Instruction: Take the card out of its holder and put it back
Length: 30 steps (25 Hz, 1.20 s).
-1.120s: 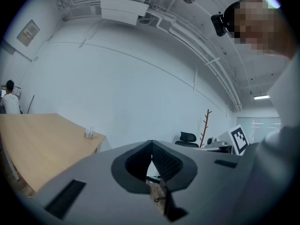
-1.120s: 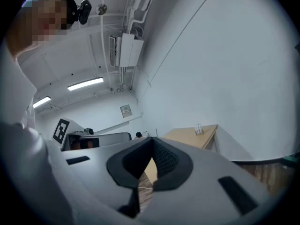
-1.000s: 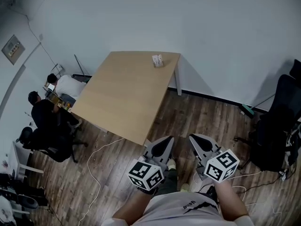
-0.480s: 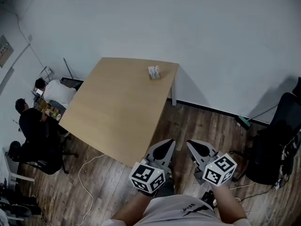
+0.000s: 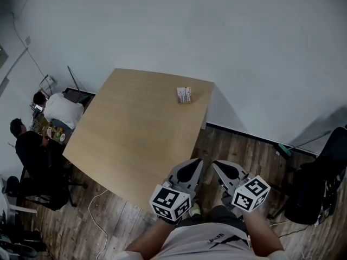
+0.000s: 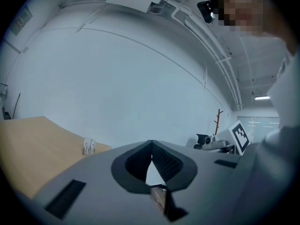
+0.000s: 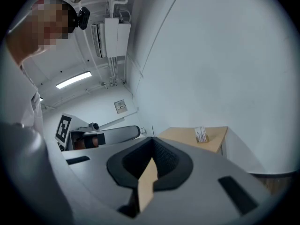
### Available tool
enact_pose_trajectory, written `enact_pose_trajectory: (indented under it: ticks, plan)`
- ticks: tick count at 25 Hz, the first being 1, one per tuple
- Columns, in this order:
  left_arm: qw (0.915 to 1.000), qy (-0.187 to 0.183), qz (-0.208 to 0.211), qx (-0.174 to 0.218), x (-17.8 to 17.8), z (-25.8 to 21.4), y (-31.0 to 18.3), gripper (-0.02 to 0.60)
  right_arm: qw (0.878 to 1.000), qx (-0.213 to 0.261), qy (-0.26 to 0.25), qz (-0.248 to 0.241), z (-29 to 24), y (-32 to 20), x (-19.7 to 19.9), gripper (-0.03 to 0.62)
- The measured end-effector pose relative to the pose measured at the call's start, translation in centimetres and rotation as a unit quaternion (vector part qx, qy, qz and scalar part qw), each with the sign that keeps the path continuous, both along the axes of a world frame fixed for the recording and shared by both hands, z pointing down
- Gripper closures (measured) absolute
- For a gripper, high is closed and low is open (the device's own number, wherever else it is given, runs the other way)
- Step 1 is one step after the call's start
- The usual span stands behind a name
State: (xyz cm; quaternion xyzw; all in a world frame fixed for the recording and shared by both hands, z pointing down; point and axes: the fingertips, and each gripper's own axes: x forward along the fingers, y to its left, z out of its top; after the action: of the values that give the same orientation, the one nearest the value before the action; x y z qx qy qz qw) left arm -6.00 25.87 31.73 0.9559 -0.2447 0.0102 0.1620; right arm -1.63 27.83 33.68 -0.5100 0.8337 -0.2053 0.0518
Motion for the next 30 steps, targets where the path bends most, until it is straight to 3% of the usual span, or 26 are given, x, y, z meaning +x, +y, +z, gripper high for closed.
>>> enact_pose_trajectory:
  ticks: [8, 19, 30]
  plan:
    - [0.9997, 0.002, -0.024, -0.007, 1.0, 1.1, -8.3, 0.569, 1.0, 0.004, 0.005, -0.014, 0.4, -9.0, 2.1, 0.583]
    - [0.995, -0.01, -0.097, -0.025, 5.8, 5.5, -23.4, 0.569, 0.995, 0.019, 0.005, -0.098, 3.4, -26.5, 7.4, 0.583]
    - [0.9864, -0.027, -0.157, -0.04, 10.8, 10.5, -35.6, 0.569, 0.983, -0.004, 0.051, -0.178, 12.3, -40.4, 12.2, 0.583]
